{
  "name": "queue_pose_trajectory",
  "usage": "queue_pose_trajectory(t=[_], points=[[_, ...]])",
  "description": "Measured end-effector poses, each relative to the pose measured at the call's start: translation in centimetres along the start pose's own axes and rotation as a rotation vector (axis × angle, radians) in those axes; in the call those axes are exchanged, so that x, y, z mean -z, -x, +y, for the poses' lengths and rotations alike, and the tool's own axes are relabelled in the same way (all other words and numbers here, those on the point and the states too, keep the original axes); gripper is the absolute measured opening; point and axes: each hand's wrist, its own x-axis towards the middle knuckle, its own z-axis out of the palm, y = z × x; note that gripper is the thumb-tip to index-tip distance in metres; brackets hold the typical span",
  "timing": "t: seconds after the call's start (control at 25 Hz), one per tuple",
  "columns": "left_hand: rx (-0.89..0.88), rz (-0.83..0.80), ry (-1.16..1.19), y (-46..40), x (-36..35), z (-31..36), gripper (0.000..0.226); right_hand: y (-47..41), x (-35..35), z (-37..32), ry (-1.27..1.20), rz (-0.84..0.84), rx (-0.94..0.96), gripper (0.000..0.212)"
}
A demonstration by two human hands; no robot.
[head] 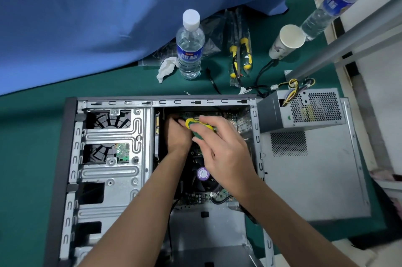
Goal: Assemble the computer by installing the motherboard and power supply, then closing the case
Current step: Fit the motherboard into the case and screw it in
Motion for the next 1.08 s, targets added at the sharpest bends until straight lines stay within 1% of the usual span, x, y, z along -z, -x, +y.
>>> queue_pose_trajectory(t=[0.12, 0.28, 0.48, 0.52, 0.6, 0.64, 0.72, 0.76, 0.84, 0.92, 1.0, 1.04, 1.08], points=[[-0.016, -0.004, -0.001, 0.1, 0.1, 0.0, 0.018, -0.1, 0.3, 0.2, -0.003, 0.007, 0.030, 0.024], [-0.043, -0.023, 0.003, -0.2, 0.0, -0.2, 0.021, -1.1, 0.3, 0.3, 0.018, -0.078, 0.097, 0.035], [-0.076, -0.001, -0.048, 0.0, 0.4, 0.3, 0.026, -3.7, 1.2, 0.0, -0.029, -0.125, 0.048, 0.024], [-0.097, -0.007, -0.037, 0.2, 0.3, 0.6, 0.030, -4.6, 1.2, -0.2, -0.006, -0.155, 0.049, 0.025], [-0.162, -0.045, 0.010, 0.6, 0.2, 1.0, 0.045, -6.1, 1.2, -0.8, 0.058, -0.242, 0.081, 0.028], [-0.202, -0.049, -0.044, 0.6, 0.0, 0.9, 0.045, -6.6, 1.1, -1.1, 0.088, -0.292, 0.100, 0.030], [-0.206, -0.018, -0.189, 0.3, 0.0, 0.5, 0.030, -7.0, 1.0, -1.4, 0.147, -0.388, 0.130, 0.031], [-0.202, -0.029, -0.222, 0.4, 0.2, 0.4, 0.025, -7.2, 1.1, -1.3, 0.169, -0.420, 0.145, 0.030], [-0.220, -0.065, -0.265, 1.0, 0.9, 0.6, 0.023, -8.0, 1.3, -1.1, 0.212, -0.461, 0.189, 0.031], [-0.255, -0.101, -0.396, 2.8, 2.0, 1.4, 0.027, -8.7, 1.5, -1.0, 0.224, -0.485, 0.227, 0.037], [-0.370, -0.168, -0.510, 5.4, 3.8, 1.6, 0.035, -9.2, 1.6, -0.9, 0.230, -0.500, 0.245, 0.040], [-0.453, -0.167, -0.536, 6.7, 5.2, 1.4, 0.036, -9.2, 1.6, -0.9, 0.237, -0.509, 0.251, 0.041], [-0.553, -0.115, -0.527, 7.7, 6.9, 1.2, 0.035, -9.3, 1.6, -0.9, 0.246, -0.517, 0.252, 0.042]])
